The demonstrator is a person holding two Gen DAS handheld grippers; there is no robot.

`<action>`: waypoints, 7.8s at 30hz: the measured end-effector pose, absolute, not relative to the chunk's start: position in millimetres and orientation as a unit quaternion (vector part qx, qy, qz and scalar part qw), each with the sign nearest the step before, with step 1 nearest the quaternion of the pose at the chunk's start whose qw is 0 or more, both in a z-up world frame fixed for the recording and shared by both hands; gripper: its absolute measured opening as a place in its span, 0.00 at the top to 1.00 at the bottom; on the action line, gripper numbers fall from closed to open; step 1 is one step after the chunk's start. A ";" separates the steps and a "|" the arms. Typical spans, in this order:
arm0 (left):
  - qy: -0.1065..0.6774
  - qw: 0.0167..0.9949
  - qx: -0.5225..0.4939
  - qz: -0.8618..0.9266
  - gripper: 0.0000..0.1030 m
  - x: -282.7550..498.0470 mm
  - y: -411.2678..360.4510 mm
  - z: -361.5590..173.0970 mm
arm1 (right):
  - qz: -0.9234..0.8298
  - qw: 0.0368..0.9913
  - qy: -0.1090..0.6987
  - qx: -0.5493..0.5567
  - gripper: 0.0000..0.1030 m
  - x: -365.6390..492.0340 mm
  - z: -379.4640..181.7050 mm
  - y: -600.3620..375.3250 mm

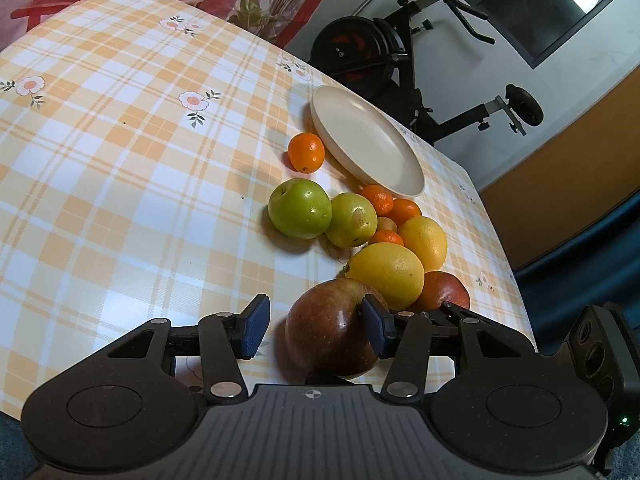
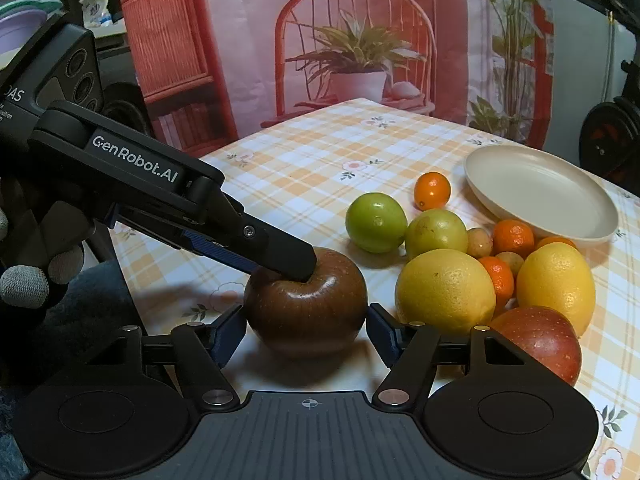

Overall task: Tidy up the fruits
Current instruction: 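Lift the red apple with the left tool and carry it toward the plate, then lower the red apple onto the beige plate and open the left tool, then move the left tool back toward the yellow lemon in the fruit pile, then close the left tool fingers around the yellow lemon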

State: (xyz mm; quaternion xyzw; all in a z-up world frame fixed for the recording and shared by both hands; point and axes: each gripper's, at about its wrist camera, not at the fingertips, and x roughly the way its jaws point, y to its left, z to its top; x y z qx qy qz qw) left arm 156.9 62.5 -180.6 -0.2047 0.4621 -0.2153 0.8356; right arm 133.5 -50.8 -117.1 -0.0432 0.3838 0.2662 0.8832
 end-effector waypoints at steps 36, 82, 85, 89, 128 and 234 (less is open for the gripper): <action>0.444 0.828 -0.189 -0.288 0.58 233.1 -3.6 -115.7 | 0.236 0.911 0.339 -0.003 0.40 183.7 -47.3 -127.8; 0.481 0.839 -0.131 -0.216 0.58 398.2 -26.9 -160.6 | 0.274 0.882 0.383 -0.029 0.40 391.8 -128.9 -164.8; 0.478 0.841 -0.133 -0.215 0.57 399.1 -25.4 -162.4 | 0.273 0.883 0.381 -0.033 0.40 393.0 -130.8 -163.9; 0.473 0.844 -0.133 -0.214 0.57 399.5 -24.4 -162.9 | 0.271 0.884 0.378 -0.036 0.40 394.2 -131.4 -162.9; 0.394 0.905 -0.094 -0.129 0.53 290.2 -13.5 -132.2 | 0.067 0.958 0.263 0.089 0.32 214.0 -110.4 -264.6; 0.476 0.825 -0.029 -0.305 0.72 261.5 -126.8 -155.7 | 0.136 0.920 0.367 0.032 0.43 166.1 -108.8 -251.2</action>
